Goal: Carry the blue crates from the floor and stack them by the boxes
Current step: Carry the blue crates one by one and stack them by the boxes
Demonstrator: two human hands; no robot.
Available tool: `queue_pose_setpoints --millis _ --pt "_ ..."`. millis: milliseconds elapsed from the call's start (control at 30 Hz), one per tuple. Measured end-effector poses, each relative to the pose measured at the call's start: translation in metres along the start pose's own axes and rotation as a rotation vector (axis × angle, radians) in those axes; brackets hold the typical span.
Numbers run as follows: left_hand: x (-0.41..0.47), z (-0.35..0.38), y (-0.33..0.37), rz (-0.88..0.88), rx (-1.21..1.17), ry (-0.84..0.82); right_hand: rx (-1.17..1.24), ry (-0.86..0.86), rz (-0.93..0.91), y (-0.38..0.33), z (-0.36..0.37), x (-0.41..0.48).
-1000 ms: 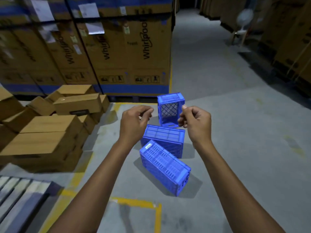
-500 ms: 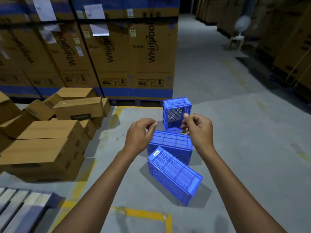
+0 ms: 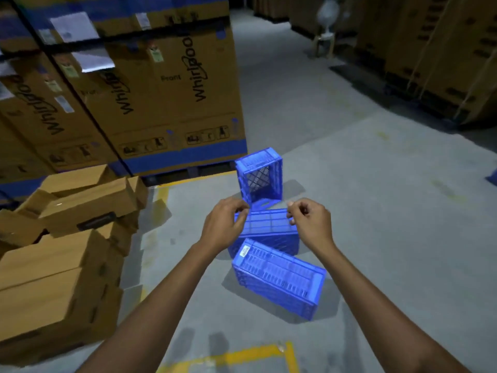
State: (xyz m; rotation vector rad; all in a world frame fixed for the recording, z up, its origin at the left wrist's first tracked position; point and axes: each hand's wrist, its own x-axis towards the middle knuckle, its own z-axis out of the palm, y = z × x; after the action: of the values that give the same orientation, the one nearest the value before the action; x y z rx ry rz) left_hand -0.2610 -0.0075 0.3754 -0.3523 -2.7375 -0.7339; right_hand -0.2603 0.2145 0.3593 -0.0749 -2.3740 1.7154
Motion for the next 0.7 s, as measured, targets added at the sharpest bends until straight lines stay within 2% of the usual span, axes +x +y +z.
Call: queue_pose_setpoints --millis 233,333,467,700 --pt "-0.013 0.086 -0.052 0.084 -0.056 -0.331 -0.328 0.092 0.195 0.088 -0.001 -0.023" --pt "-0.021 0.130 -0.073 0.087 -0.052 -0.420 -0.430 0.018 0.313 0.137 0.009 -0.032" --pt "-0.032 0.202 -0.103 0.081 -0.053 -0.440 -0.558 -0.144 0.325 0.221 0.026 -0.041" --pt "-0.069 0.381 -0.182 0.156 0.033 -0.515 -0.673 -0.301 0.331 0.424 0.069 -0.043"
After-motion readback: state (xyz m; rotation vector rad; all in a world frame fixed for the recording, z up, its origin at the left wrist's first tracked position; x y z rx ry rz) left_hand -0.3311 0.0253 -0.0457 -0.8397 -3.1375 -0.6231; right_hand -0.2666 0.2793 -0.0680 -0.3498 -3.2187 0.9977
